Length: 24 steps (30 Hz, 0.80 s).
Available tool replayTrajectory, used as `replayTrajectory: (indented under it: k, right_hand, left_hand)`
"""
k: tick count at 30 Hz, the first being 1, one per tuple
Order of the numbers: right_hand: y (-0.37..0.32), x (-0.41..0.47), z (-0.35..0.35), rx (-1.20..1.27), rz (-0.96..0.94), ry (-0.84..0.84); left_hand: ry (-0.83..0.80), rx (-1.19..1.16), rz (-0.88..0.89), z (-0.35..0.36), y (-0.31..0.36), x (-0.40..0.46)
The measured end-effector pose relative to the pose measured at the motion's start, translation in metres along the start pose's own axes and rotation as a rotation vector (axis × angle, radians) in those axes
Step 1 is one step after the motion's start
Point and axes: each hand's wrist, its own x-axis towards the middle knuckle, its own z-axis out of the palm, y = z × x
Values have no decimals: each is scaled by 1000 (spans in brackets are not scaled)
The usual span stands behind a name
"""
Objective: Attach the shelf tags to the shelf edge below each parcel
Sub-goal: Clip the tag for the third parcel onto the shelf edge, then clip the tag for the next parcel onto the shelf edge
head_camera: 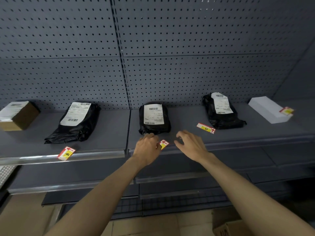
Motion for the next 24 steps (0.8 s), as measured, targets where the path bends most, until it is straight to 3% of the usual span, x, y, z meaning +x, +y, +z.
replayTrajectory:
  k: [6, 16, 24]
  right_hand:
    - [49, -16, -23, -44, 85, 18]
    - [172, -7, -47, -43, 42, -29]
    - [239, -3, -47, 26, -24, -40]
  left_hand:
    - [17, 7, 127, 17, 54, 30]
    - [-211, 141, 84, 85, 141, 114]
    - [-349, 429, 166, 120, 172, 171]
